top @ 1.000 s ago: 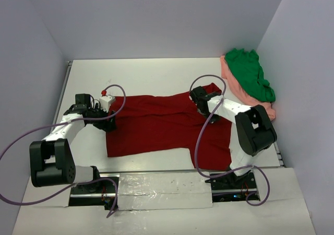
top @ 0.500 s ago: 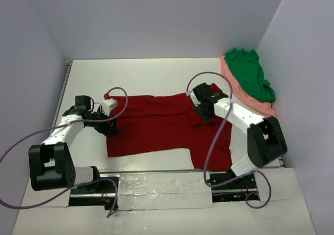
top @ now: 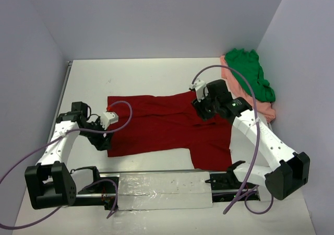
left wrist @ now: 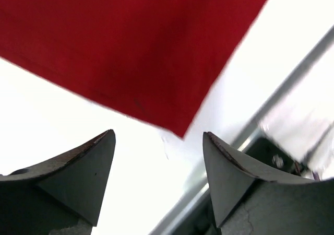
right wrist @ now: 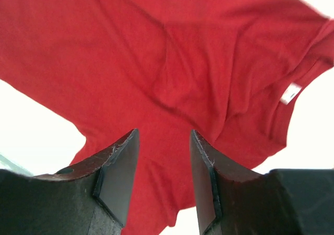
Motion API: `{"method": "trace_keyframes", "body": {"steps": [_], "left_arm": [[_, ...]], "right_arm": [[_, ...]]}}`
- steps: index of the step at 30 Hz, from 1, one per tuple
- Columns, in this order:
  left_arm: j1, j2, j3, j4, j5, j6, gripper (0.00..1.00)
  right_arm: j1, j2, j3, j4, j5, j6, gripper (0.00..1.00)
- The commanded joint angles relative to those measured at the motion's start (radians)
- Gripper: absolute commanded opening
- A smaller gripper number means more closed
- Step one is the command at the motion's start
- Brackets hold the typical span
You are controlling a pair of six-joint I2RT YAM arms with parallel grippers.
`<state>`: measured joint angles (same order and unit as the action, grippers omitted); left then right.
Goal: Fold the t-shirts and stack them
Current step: Fold the flattened tshirt in 1/3 of the way
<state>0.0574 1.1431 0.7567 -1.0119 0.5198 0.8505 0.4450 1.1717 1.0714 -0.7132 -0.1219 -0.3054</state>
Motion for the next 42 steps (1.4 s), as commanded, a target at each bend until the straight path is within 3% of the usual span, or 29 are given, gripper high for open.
{"method": "trace_keyframes", "body": {"steps": [1,2,4,6,7,8,10,13,15,16,19,26,28,31,36,38,39,42], "left_arm": [[0.025,-0.031,0.007,-0.128,-0.036,0.117,0.75],[0.027,-0.029,0.007,-0.126,-0.044,0.119,0.66],[0.027,0.0,0.012,-0.065,-0.076,0.093,0.58],[0.028,0.056,0.035,-0.038,-0.06,0.072,0.44],[0.038,0.076,0.068,-0.028,-0.041,0.047,0.32],[0.039,0.095,0.085,-0.045,-0.014,0.048,0.15],[0.039,0.139,0.133,-0.101,0.06,0.065,0.0],[0.039,0.187,0.159,-0.146,0.095,0.106,0.03],[0.039,0.234,0.162,-0.188,0.088,0.145,0.26],[0.039,0.248,0.161,-0.215,0.077,0.156,0.45],[0.045,0.293,0.155,-0.27,0.059,0.206,0.65],[0.074,0.233,0.11,-0.26,-0.007,0.164,0.66],[0.076,0.201,0.118,-0.171,0.0,0.086,0.65],[0.079,0.147,0.154,0.01,0.012,-0.069,0.64],[0.079,0.109,0.181,0.401,0.037,-0.454,0.58],[0.067,0.145,0.197,0.553,0.048,-0.577,0.51],[0.061,0.206,0.216,0.588,0.052,-0.609,0.41],[0.026,0.321,0.312,0.579,0.074,-0.679,0.24]], "right_arm": [[0.004,-0.066,-0.056,-0.037,0.04,0.031,0.51],[0.004,-0.075,-0.065,-0.031,0.069,0.035,0.51],[0.003,-0.083,-0.077,-0.026,0.077,0.057,0.49],[0.003,-0.083,-0.085,-0.012,0.065,0.075,0.38],[0.003,-0.077,-0.087,-0.009,0.059,0.089,0.17],[0.003,-0.072,-0.085,-0.005,0.059,0.094,0.02],[0.003,-0.067,-0.085,0.001,0.079,0.104,0.0],[0.003,-0.079,-0.097,0.027,0.071,0.1,0.0],[0.003,-0.083,-0.099,0.043,0.044,0.098,0.0],[0.003,-0.084,-0.103,0.052,0.038,0.098,0.0],[0.003,-0.08,-0.113,0.058,0.04,0.092,0.01],[0.001,-0.06,-0.142,0.112,0.152,0.081,0.13],[0.001,-0.006,-0.105,0.139,0.185,0.075,0.0],[0.001,0.129,-0.001,0.14,0.2,0.068,0.0],[0.001,0.38,0.205,0.081,0.081,0.098,0.0],[0.003,0.506,0.31,0.029,0.044,0.133,0.0],[0.003,0.581,0.368,-0.006,0.03,0.147,0.0],[0.004,0.67,0.452,-0.063,0.008,0.173,0.0]]}}
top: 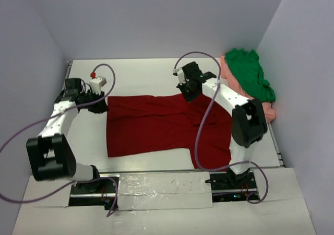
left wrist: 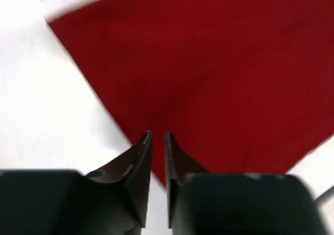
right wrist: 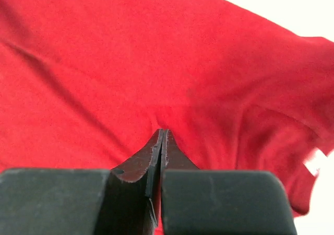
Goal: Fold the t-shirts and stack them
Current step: Fold the flattened tshirt in 1/3 of the way
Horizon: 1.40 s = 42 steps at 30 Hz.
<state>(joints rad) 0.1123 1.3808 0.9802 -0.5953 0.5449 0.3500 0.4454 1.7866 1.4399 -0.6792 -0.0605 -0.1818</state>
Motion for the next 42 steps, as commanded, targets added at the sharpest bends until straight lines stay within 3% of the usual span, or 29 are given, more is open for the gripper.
{"method": "trace_keyframes", "body": {"steps": [1,7,15,22,37,42], "left_arm": [[-0.042,0.149,0.112,0.149,0.047,-0.189,0.22],[-0.138,0.25,0.143,0.262,0.004,-0.258,0.18],[-0.243,0.449,0.212,0.174,-0.031,-0.276,0.17],[-0.25,0.578,0.273,0.092,-0.08,-0.278,0.17],[-0.237,0.794,0.492,0.084,-0.194,-0.341,0.15],[-0.22,0.839,0.564,0.083,-0.227,-0.373,0.14]], "right_arm": [[0.004,0.097,0.096,-0.108,-0.061,0.059,0.0],[0.006,0.161,0.091,-0.111,-0.007,0.08,0.0],[0.004,0.215,0.102,-0.155,-0.002,0.091,0.0],[0.003,0.295,0.192,-0.223,-0.036,0.097,0.0],[-0.083,0.484,0.615,-0.264,-0.048,0.18,0.0],[-0.1,0.458,0.628,-0.201,-0.004,0.205,0.0]]}}
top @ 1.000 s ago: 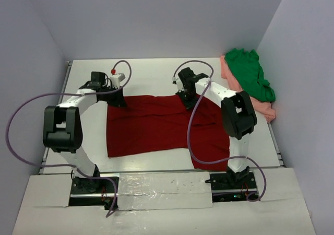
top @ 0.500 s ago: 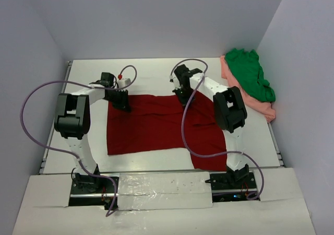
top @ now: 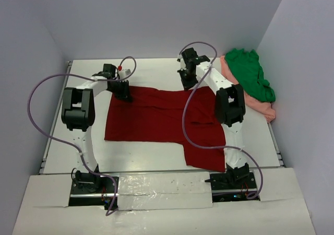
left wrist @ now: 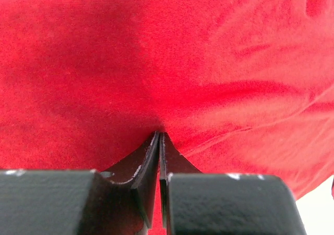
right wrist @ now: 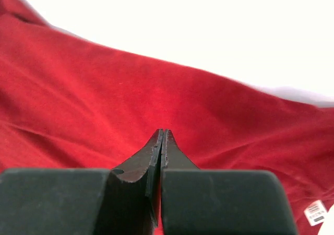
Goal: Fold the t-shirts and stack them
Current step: Fold the flattened tshirt in 1/3 of the way
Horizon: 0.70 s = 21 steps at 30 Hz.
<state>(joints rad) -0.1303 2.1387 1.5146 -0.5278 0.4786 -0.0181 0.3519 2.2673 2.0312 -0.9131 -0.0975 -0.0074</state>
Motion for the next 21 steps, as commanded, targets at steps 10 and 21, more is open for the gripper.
{"method": "trace_keyframes", "body": {"steps": [10,21], "left_arm": [[0.113,0.133,0.177,0.012,-0.253,-0.06,0.14],[0.153,0.067,0.113,0.081,-0.092,-0.033,0.99]], "right_arm": [[-0.008,-0.112,-0.046,0.054,-0.025,0.046,0.0],[-0.008,-0.207,-0.268,0.121,0.021,-0.011,0.0]]}}
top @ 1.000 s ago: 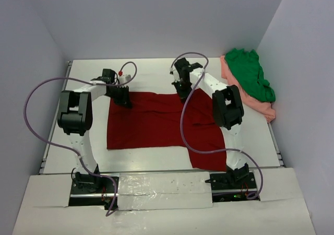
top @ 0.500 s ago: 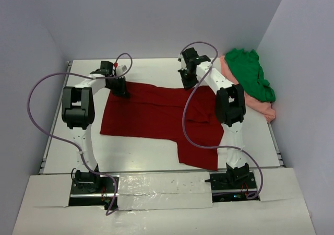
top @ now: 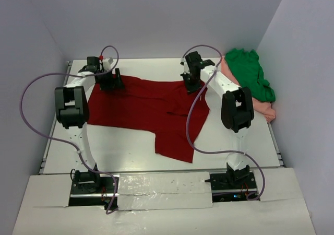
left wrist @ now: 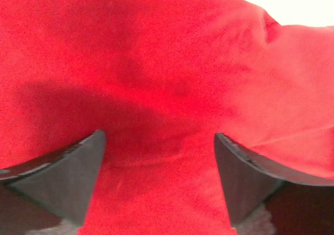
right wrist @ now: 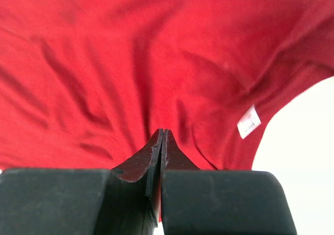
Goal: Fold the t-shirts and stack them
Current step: Fold the flattened tshirt in 1/3 of the way
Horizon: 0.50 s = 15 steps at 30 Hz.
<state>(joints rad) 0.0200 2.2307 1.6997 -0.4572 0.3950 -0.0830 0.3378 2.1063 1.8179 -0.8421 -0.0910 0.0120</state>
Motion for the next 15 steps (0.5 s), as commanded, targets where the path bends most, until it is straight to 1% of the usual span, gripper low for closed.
{"method": "trace_keyframes", "body": {"steps": [1,3,4,6,7,8,10,13,15], "left_arm": [[0.001,-0.064,-0.083,0.018,0.014,0.034,0.99],[-0.008,-0.109,-0.11,0.028,0.06,0.051,0.99],[-0.009,-0.162,-0.144,0.038,0.111,0.061,0.99],[-0.011,-0.218,-0.17,0.061,0.163,0.072,0.99],[-0.011,-0.268,-0.182,0.068,0.213,0.072,0.99],[-0.011,-0.29,-0.198,0.068,0.243,0.113,0.99],[-0.011,-0.351,-0.207,0.045,0.303,0.141,0.99],[-0.011,-0.437,-0.245,0.039,0.352,0.172,0.99],[-0.009,-0.476,-0.27,0.022,0.344,0.175,0.99]], "right_arm": [[0.004,-0.04,-0.071,0.06,0.001,-0.044,0.0],[0.006,-0.029,-0.095,0.075,-0.033,-0.055,0.0],[0.006,-0.028,-0.124,0.098,-0.065,-0.058,0.0],[0.01,-0.022,-0.141,0.116,-0.09,-0.06,0.0],[0.013,-0.017,-0.146,0.127,-0.098,-0.057,0.0],[0.017,-0.011,-0.143,0.132,-0.114,-0.055,0.0],[0.024,0.004,-0.141,0.152,-0.133,-0.055,0.0],[0.039,0.041,-0.109,0.143,-0.115,-0.063,0.0],[0.05,0.073,-0.079,0.124,-0.021,-0.064,0.0]]}}
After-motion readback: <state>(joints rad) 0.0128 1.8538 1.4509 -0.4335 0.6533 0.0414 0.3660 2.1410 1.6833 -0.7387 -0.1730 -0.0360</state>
